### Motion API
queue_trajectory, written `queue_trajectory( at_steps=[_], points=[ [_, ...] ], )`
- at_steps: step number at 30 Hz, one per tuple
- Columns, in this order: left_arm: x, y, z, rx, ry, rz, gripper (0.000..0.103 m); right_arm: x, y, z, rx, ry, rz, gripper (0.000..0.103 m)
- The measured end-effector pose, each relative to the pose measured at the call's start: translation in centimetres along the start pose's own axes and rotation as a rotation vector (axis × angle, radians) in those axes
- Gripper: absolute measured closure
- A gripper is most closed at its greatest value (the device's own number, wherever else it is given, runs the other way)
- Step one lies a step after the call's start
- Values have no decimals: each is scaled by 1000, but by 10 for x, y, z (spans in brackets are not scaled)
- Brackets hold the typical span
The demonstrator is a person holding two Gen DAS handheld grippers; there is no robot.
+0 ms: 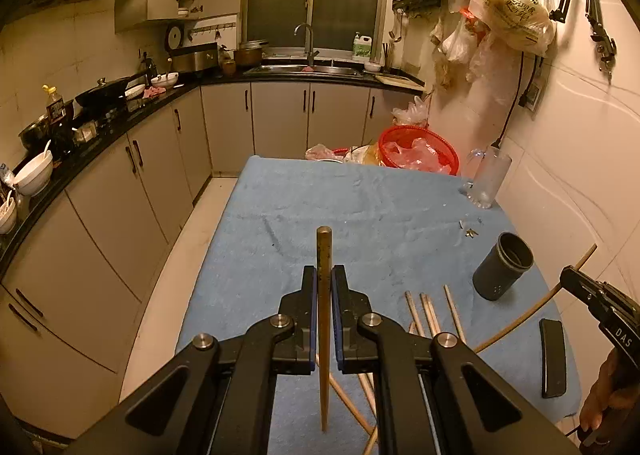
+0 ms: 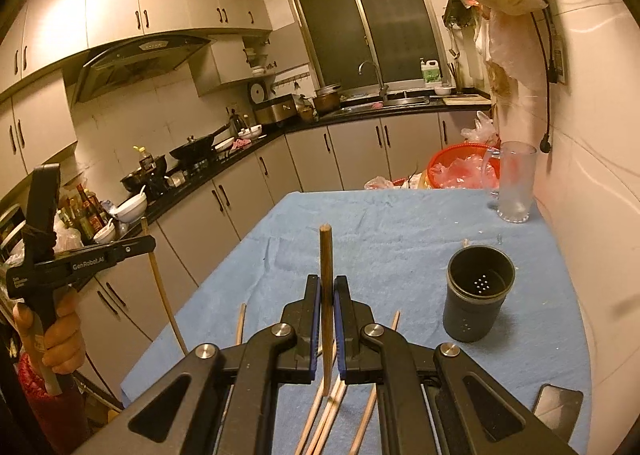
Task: Organize utensils
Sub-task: 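Lift the chopsticks upright and carry both tools over the black holder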
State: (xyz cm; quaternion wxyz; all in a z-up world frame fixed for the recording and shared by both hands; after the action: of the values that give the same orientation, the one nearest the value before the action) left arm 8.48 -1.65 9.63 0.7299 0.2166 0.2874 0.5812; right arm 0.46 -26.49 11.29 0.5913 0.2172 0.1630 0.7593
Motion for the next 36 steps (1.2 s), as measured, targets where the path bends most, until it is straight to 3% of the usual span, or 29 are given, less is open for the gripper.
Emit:
queue_trajectory(
  at_steps=[11, 27, 36],
  points=[
    [-30, 3, 20, -7, -19, -39, 96, -18, 14, 10, -34, -29, -8, 96],
    [-156, -7, 78, -6, -90, -203, 96, -101, 73, 72, -180, -130, -110, 96],
    [-232, -14, 114, -24, -116, -301, 96, -156, 78, 102, -227, -200, -143, 96]
  ],
)
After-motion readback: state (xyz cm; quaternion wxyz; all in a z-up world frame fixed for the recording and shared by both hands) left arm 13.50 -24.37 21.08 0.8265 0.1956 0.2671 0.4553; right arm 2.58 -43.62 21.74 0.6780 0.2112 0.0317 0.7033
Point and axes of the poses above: each gripper's, at about its wrist camera, not at the fingertips, and y roughly against the way its jaws point, x to its left, z to its top, the point moved 6 cm from there along -y, roughly the way its jaws point, and after that the axes turned 7 degrees about y, right-handed, at the moved point
